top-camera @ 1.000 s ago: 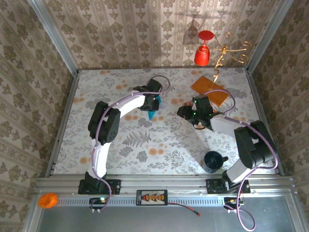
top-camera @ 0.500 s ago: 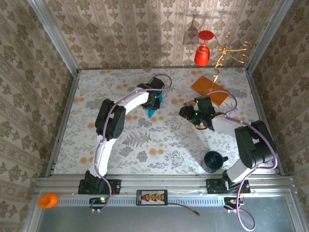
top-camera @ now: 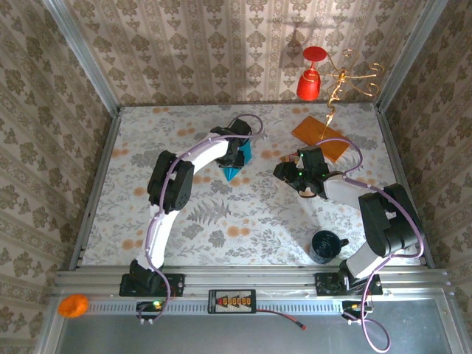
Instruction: Fold a paper plane with a square sheet of paper (pick it up from the middle)
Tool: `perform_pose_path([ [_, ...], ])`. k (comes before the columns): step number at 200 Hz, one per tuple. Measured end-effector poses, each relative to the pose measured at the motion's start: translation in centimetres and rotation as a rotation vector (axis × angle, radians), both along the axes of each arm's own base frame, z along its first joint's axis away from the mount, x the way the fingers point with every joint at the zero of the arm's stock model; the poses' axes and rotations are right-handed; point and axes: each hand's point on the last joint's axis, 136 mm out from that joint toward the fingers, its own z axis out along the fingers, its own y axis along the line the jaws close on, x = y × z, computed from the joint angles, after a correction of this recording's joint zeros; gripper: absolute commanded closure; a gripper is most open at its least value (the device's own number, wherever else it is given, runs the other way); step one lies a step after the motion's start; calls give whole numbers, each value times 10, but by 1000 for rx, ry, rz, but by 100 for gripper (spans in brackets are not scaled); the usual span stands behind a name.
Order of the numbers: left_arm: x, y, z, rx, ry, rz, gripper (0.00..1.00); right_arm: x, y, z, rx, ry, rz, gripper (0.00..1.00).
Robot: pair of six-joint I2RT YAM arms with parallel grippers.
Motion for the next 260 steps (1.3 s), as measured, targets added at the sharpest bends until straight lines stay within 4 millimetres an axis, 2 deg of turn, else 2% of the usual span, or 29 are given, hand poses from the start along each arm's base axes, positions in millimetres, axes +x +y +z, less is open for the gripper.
perform_pose_path([
  [73,9,2,0,-30,-3,114,55,-1,1,0,4,2,4,49],
  [147,12,0,1,-36,-9,117,54,-1,1,0,4,2,4,49],
  [173,12,-1,7,-46,-17,115,51,-1,-1,3,4,-4,1,49],
  [196,13,-3,37,-79,-63,110,48,-1,-4,9,-2,-19,2,48],
  [221,11,2,95,-138,-163,114,46,-3,-11,20,-22,-39,-2,48],
  [236,5,11,134,-172,-240,122,44,-4,-18,29,-50,-58,-11,46],
  [251,-4,25,163,-197,-310,132,41,-3,-28,42,-90,-88,-25,41],
  [260,-11,36,174,-205,-345,142,37,-3,-35,51,-123,-111,-37,36],
])
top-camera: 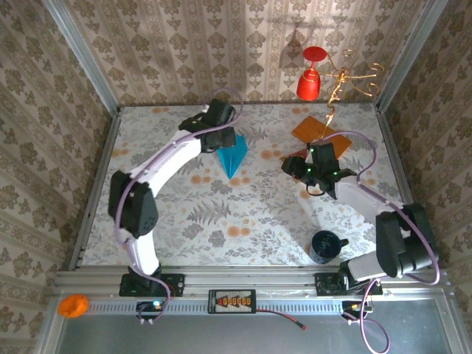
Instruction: Fold a paper plane with a square sheet of paper (pick it up from the middle)
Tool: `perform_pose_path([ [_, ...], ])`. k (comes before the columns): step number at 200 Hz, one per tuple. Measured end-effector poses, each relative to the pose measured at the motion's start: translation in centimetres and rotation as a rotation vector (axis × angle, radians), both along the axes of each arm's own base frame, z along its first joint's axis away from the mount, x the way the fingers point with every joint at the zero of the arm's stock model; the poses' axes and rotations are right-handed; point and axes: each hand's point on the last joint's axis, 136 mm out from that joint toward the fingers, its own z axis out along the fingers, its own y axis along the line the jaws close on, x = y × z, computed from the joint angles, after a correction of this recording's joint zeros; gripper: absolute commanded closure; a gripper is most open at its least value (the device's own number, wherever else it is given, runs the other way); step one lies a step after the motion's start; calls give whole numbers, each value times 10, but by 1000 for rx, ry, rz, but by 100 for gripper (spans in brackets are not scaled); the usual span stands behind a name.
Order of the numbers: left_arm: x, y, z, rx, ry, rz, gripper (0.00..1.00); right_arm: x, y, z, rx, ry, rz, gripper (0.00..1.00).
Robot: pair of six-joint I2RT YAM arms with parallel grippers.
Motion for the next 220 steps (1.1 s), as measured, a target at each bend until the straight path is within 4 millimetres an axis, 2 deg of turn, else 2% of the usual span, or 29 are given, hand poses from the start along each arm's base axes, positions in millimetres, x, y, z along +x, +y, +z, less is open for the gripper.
perform_pose_path([
  [8,-6,13,7,-1,-28,13,30,0,-8,10,-32,-28,-13,32],
  [25,-20,54,12,26,-82,68,18,0,-30,36,-103,-101,-63,23],
  [48,-34,121,3,66,-125,184,9,-3,-63,66,-208,-194,-144,12],
  [57,-40,148,-3,85,-134,231,5,-4,-76,75,-245,-221,-181,1],
  [65,-44,170,-8,103,-142,274,3,-5,-87,82,-283,-244,-217,0],
  [87,-58,218,-22,159,-179,369,0,-10,-117,87,-404,-267,-308,0],
  [106,-71,248,-34,214,-212,421,0,-17,-142,75,-520,-242,-384,0],
  [133,-83,284,-57,275,-235,487,0,-30,-172,43,-669,-217,-462,0],
  [152,-88,302,-74,307,-250,507,0,-37,-186,20,-733,-192,-486,0],
  [180,-89,308,-90,340,-290,472,0,-31,-196,0,-789,-194,-486,0],
  [220,-67,312,-93,336,-393,408,0,-14,-188,-13,-800,-259,-422,0],
])
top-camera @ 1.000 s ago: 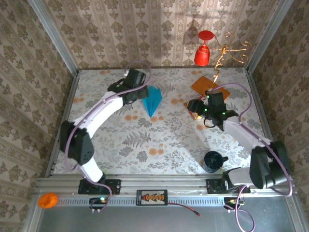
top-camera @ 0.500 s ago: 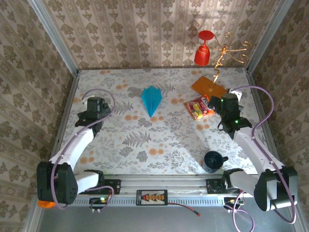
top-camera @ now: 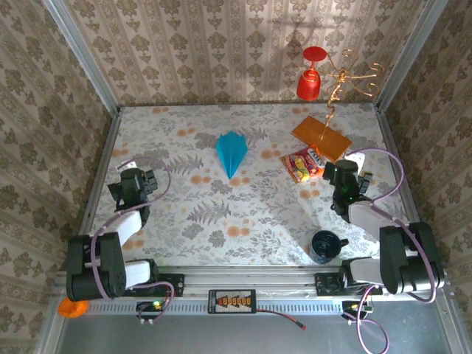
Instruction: Fold a paper plane with a square sheet of paper (pick it up from the middle)
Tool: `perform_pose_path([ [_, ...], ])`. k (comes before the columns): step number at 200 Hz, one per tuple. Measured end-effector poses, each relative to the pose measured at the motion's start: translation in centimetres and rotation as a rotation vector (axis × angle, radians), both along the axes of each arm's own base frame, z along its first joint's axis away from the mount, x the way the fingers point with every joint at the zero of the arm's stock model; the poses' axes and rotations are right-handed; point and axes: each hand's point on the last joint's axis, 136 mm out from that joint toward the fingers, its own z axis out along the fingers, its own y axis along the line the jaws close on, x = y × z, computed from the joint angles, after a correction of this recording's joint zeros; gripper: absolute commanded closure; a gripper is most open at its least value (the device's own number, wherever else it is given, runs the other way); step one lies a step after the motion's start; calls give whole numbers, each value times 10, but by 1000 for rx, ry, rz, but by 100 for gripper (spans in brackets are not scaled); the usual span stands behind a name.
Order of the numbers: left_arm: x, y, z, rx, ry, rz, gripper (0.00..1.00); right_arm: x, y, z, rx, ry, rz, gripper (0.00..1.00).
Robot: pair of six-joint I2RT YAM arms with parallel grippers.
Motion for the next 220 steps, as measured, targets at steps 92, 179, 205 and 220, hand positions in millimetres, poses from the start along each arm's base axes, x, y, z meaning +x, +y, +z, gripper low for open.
perform_pose_path([
  [92,22,-45,-27,-23,-123,-272,0,24,36,-28,38,-63,259,0],
  [179,46,-59,-5,57,-145,-282,0,29,40,-26,42,-83,280,0],
  [205,46,-60,-7,62,-136,-285,0,29,40,-26,42,-83,280,0],
  [220,45,-60,-8,61,-132,-290,0,29,40,-26,42,-83,280,0],
])
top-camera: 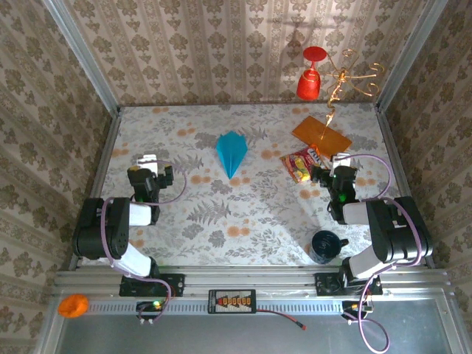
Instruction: Fold a paper plane with a square sheet of paper (pick it up from the middle)
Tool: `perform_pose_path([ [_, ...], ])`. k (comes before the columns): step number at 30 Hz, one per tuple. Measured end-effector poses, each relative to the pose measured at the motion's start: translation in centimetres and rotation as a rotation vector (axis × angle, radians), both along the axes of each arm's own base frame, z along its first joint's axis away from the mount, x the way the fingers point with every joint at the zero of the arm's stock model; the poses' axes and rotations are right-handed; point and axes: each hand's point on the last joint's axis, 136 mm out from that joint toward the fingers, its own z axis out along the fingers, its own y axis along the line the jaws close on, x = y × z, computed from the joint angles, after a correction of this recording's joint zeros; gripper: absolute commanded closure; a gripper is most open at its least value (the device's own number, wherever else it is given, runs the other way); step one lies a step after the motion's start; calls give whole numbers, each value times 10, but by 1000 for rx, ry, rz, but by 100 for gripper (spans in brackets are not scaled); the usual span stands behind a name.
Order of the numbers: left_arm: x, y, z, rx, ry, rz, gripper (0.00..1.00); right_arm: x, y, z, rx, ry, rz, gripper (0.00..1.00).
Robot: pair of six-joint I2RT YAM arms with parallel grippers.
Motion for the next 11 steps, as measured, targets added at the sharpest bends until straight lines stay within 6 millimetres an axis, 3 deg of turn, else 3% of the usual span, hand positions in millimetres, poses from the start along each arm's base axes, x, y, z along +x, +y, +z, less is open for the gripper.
perform_pose_path([
  [11,0,-5,-7,-27,35,-58,0,0,0,0,0,0,0,0],
])
